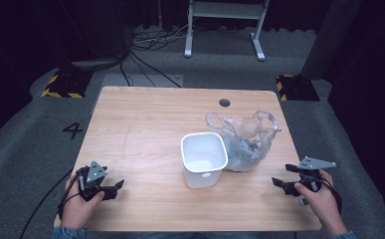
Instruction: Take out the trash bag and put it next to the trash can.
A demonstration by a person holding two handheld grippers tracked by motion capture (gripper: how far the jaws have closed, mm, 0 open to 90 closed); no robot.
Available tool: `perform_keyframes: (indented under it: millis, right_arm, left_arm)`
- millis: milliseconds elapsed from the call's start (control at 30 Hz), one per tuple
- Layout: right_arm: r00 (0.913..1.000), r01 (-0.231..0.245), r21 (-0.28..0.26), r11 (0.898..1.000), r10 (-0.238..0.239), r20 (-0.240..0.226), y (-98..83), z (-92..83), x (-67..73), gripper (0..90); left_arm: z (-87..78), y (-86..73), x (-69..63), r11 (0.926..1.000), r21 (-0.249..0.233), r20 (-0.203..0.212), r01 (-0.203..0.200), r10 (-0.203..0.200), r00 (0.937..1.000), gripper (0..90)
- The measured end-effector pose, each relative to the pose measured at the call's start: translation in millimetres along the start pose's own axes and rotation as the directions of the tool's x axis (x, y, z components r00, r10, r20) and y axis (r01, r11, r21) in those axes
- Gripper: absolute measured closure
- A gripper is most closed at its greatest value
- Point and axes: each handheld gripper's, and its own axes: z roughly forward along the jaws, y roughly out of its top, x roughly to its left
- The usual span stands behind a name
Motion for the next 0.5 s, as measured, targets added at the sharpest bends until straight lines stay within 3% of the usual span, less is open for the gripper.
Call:
perform_keyframes:
  millis: [233, 300, 500]
  right_arm:
    - [0.9993, 0.003, 0.026, 1.0, -0.004, 0.037, -21.6, 20.1, 4.1, 16.5]
    - [0.9986, 0.015, 0.02, 1.0, -0.016, 0.05, -24.0, 23.0, 6.4, 15.3]
    - [0.9982, 0.016, 0.017, 1.0, -0.017, 0.058, -24.4, 23.0, 7.6, 15.3]
  left_arm:
    - [10.3, -7.6, 3.6, 0.9996, 0.013, 0.006, 0.024, -0.024, 0.9997, 20.1]
    - [12.2, -9.1, 4.2, 0.9993, -0.007, 0.012, 0.036, -0.036, 0.9993, 19.2]
    - [13.3, -9.1, 7.1, 0.9968, 0.005, 0.035, 0.08, -0.081, 0.9961, 18.7]
